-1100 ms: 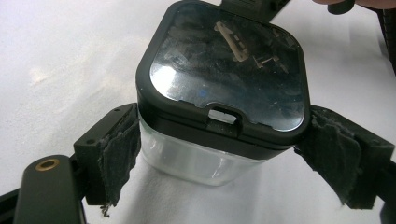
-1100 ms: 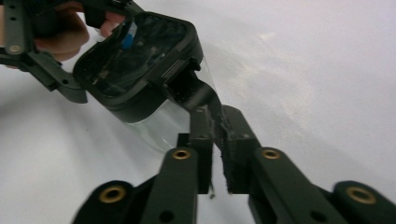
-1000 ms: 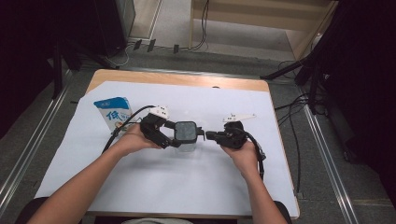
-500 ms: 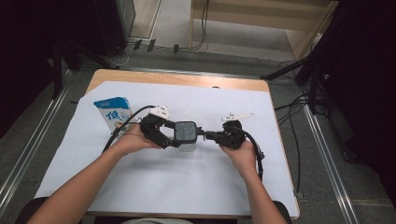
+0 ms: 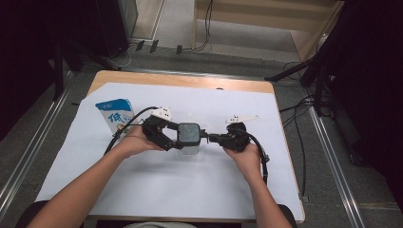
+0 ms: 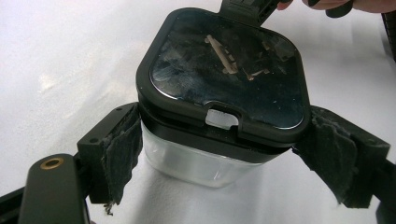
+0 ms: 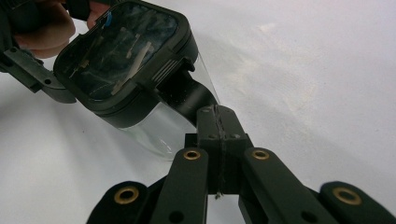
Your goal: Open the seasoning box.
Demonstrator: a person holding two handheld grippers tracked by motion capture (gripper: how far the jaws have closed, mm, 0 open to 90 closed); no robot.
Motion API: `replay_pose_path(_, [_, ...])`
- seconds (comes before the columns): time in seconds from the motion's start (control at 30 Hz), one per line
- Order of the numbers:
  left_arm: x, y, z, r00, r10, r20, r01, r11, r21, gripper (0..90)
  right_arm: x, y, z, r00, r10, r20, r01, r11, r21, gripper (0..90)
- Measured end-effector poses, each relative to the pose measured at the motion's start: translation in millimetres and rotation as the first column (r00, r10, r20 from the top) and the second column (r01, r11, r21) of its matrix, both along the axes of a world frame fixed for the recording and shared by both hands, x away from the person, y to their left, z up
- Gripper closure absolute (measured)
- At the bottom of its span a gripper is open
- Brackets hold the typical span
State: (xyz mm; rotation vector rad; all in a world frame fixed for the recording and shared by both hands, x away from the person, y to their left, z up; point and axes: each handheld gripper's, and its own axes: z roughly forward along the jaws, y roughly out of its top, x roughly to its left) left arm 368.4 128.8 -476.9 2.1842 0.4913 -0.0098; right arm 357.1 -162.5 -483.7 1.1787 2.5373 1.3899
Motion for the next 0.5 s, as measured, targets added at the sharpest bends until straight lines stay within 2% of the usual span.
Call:
replay_pose_path(0.37, [-1.8, 1.6, 10.9, 0.9997, -0.005, 0.022, 0.005, 1.0000, -0.002, 17.5, -0.6, 0.0, 0.4, 1.0000, 0.004, -0.002, -0.004, 1.000, -0.004, 90.0])
replay_pose_path(0.5, [-3.8, 4.1, 15.1, 0.9995, -0.004, 0.033, 0.004, 0.9998, -0.017, 18.9, -0.6, 0.0, 0.5, 1.0000, 0.005, -0.001, -0.005, 1.000, -0.006, 90.0])
